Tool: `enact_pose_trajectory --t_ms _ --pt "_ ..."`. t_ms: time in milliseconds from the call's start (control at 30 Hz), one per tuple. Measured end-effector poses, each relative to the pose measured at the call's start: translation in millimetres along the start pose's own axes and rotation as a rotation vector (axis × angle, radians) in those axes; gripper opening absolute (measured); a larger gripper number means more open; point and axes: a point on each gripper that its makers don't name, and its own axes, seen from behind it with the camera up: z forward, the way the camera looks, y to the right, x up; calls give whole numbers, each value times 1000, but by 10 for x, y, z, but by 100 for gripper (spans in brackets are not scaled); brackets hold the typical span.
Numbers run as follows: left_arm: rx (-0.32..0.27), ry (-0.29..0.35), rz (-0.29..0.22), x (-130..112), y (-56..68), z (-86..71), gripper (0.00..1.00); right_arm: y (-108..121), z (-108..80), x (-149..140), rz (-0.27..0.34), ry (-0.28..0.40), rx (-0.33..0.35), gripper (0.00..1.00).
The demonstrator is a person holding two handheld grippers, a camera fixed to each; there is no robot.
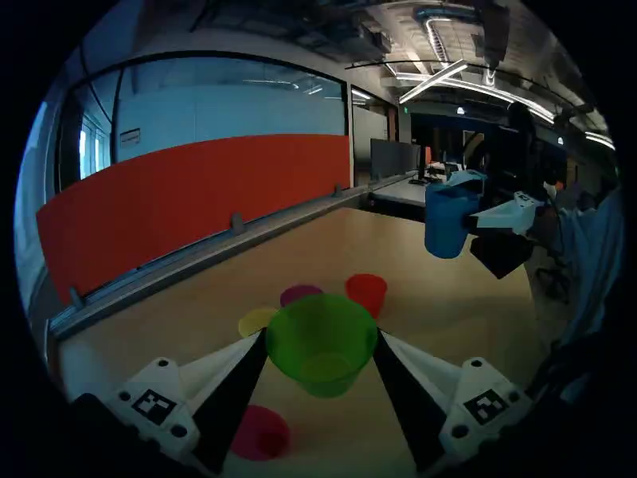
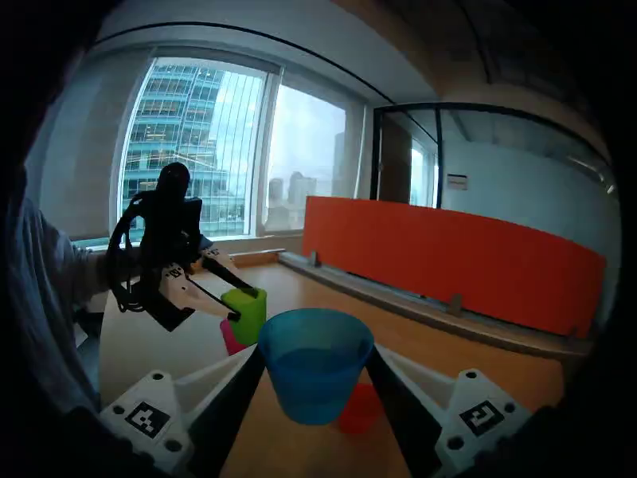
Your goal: Pour water
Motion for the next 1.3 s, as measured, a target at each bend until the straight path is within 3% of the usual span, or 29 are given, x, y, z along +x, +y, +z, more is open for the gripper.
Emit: enact_pose_trajectory --t_ms 567,1300 --pt "-15 140 -49 317 51 -141 90 11 18 82 -8 9 1 90" --pt "-17 207 -8 492 138 -227 90 4 64 153 -23 10 10 90"
